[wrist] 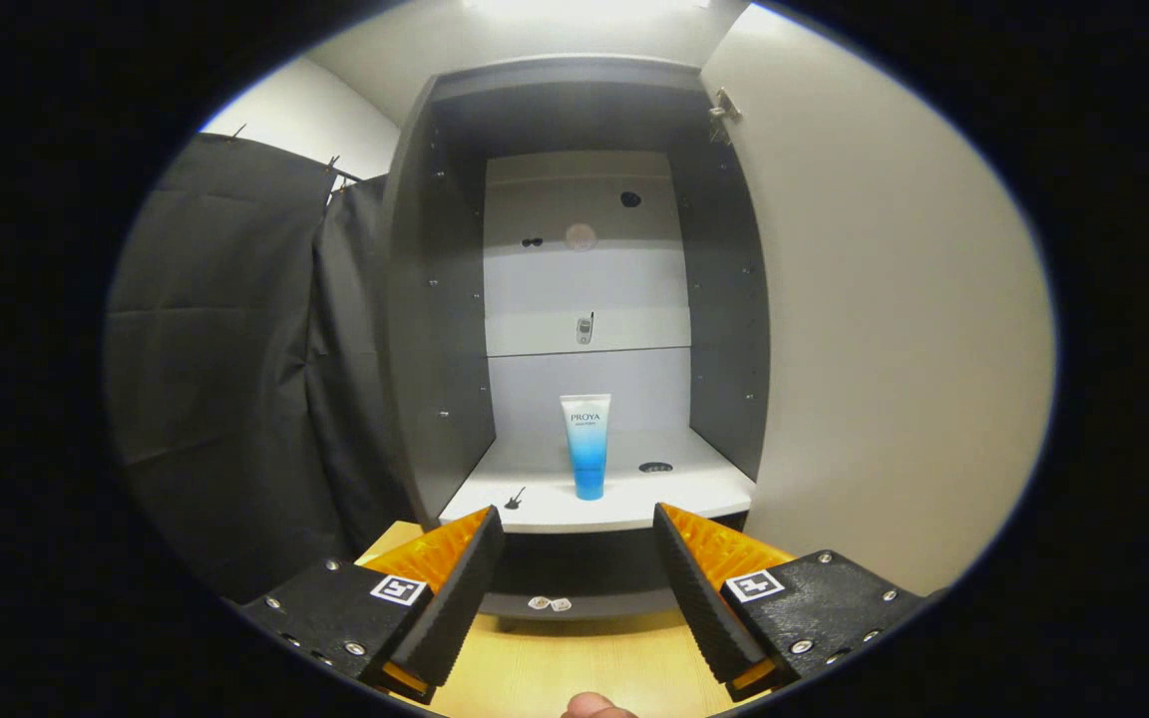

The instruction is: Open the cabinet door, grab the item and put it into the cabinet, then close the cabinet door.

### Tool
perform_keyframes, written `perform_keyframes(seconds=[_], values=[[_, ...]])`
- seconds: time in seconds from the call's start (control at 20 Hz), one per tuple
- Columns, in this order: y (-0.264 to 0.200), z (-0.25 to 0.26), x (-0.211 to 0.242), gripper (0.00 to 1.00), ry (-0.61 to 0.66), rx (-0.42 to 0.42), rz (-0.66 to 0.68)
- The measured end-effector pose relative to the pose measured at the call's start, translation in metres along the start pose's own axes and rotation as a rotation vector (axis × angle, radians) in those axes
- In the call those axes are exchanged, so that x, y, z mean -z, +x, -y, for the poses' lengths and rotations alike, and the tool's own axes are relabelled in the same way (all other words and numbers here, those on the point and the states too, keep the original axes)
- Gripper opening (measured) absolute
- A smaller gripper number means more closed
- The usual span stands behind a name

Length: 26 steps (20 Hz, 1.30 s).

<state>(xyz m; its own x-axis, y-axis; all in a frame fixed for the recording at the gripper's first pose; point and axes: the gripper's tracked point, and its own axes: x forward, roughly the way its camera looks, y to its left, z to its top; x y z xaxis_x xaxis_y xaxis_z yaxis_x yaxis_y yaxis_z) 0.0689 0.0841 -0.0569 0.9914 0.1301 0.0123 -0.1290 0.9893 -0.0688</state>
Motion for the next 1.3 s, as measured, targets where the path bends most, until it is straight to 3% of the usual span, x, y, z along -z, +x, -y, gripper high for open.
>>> perform_keyframes(seconds=[0.4,0.65,1.05,1.3], values=[[-0.116,0.001,0.012,0.93,0.012,-0.013,-0.014],[-0.167,0.004,0.008,0.93,0.016,-0.127,-0.030],[-0.233,0.123,0.005,0.93,-0.080,-0.138,-0.034],[-0.245,0.216,-0.010,0.93,-0.059,-0.070,-0.009]])
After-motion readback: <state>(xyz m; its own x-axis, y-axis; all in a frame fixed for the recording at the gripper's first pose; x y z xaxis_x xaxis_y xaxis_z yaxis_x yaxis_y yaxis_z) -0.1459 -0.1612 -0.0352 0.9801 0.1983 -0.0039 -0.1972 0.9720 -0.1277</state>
